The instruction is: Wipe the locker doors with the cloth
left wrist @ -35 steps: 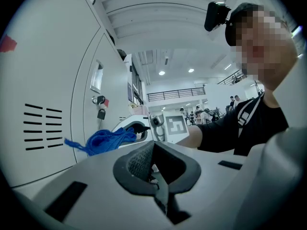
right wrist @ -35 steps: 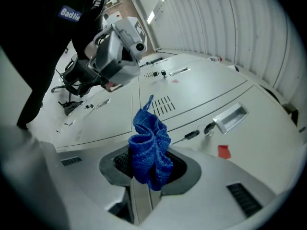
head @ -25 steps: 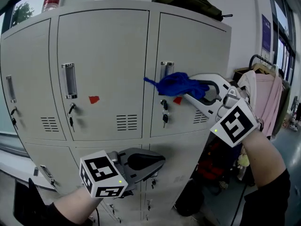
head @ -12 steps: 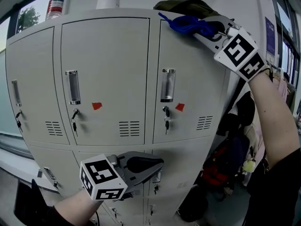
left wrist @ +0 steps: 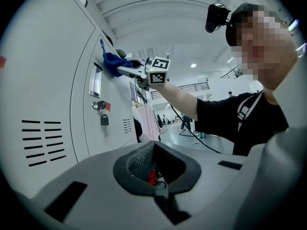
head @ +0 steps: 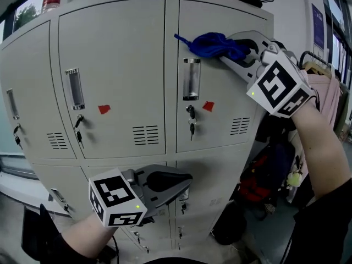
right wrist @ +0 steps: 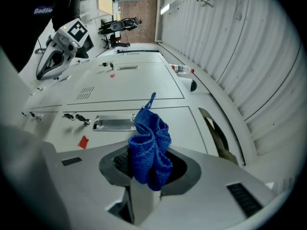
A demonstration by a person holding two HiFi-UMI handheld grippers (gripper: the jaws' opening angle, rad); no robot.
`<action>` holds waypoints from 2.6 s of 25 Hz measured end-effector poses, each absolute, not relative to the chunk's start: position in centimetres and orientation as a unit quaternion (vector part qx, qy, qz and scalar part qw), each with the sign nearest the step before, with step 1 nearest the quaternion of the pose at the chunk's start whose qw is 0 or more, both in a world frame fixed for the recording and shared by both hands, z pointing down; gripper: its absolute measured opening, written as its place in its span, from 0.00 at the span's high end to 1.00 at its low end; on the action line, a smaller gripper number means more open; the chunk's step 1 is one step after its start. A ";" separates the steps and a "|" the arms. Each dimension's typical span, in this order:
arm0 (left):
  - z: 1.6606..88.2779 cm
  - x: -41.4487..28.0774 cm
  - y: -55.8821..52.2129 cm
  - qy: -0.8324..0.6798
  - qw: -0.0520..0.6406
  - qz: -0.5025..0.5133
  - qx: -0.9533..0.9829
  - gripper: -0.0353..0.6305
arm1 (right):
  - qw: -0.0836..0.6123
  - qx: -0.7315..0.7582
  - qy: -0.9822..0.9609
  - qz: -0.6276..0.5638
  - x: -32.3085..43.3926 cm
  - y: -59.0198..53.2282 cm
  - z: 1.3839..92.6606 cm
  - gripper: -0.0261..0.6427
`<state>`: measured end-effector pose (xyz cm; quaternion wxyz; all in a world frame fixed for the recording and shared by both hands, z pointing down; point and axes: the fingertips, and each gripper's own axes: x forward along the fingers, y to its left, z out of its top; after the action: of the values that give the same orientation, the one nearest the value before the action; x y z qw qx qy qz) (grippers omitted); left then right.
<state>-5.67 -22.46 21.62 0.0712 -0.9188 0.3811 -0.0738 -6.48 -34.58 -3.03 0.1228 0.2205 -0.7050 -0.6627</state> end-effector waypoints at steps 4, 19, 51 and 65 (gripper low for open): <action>22.0 -4.8 -22.6 0.370 0.070 -0.074 -0.924 0.94 | 0.140 0.209 -0.721 -0.646 -6.2 -34.8 0.9 0.81; 22.7 -4.2 -21.4 0.361 0.064 -0.074 -0.927 0.94 | 0.152 0.183 -0.757 -0.609 -5.8 -35.3 11.8 0.81; 24.5 -4.3 -22.4 0.349 0.034 -0.059 -0.935 0.94 | 0.078 0.182 -0.762 -0.617 -2.9 -35.0 2.9 0.81; 22.4 -3.7 -22.9 0.356 0.063 -0.058 -0.931 0.94 | 0.101 0.272 -0.698 -0.655 -1.2 -38.2 -14.0 0.81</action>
<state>-3.69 -22.95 22.41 0.0626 -0.9307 0.3558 -0.0577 -1.15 -38.22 -14.01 0.1008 0.2720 -0.6977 -0.6551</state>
